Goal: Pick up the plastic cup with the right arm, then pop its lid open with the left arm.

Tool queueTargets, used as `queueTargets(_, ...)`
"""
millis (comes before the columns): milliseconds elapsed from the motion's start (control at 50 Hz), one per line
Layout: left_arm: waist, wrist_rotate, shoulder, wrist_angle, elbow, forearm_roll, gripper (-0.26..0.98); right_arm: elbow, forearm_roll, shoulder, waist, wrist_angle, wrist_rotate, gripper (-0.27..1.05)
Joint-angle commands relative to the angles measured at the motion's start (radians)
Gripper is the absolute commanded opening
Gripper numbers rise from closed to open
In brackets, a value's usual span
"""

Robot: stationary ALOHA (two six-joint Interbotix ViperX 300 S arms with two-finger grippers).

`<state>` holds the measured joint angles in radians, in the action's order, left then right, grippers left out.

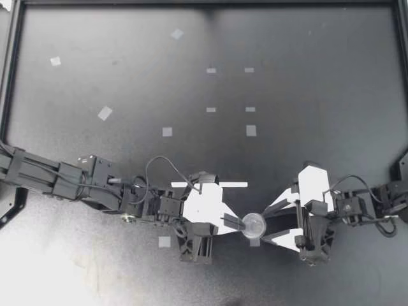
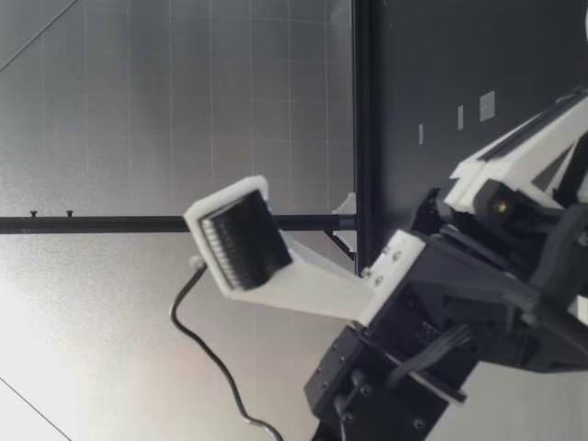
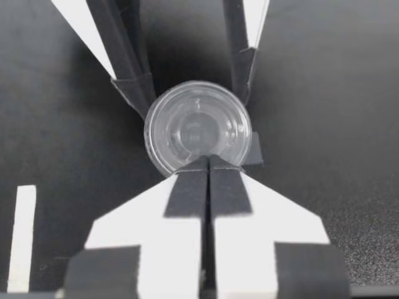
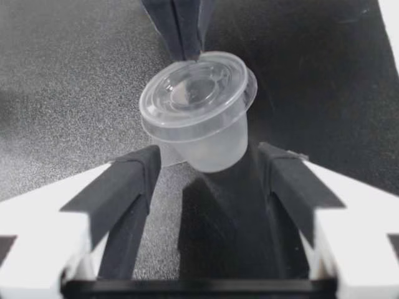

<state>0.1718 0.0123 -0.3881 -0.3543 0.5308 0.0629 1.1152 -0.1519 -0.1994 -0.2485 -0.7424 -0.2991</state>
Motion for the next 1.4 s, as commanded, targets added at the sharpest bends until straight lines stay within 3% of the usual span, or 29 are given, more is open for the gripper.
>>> queueTargets(0,-0.002,0.000,0.015,-0.011,-0.020,-0.002,-0.12,-0.017,0.003,0.006,-0.008,-0.003,0.000,0.64)
queueTargets(560,-0.006,-0.011,0.008,-0.011,-0.015,-0.002,-0.12,-0.055,0.000,-0.015,-0.008,0.054,-0.002,0.62)
queueTargets(880,-0.008,-0.011,0.026,-0.005,-0.009,-0.002,-0.12,-0.063,0.003,-0.012,-0.008,0.074,0.002,0.36)
queueTargets(1000,-0.009,0.003,0.061,0.000,0.008,0.000,-0.12,-0.060,0.003,0.000,-0.008,0.064,0.002,0.33)
queueTargets(1100,-0.023,0.035,0.121,-0.003,0.038,0.043,-0.12,-0.044,0.003,0.034,-0.008,0.017,0.006,0.33)
queueTargets(1240,-0.057,0.147,0.227,-0.028,0.133,0.202,-0.05,0.025,0.003,0.114,-0.008,-0.238,0.052,0.33)
queueTargets(1380,-0.054,0.305,0.310,-0.035,0.221,0.206,0.20,0.084,0.000,0.137,-0.008,-0.477,0.132,0.33)
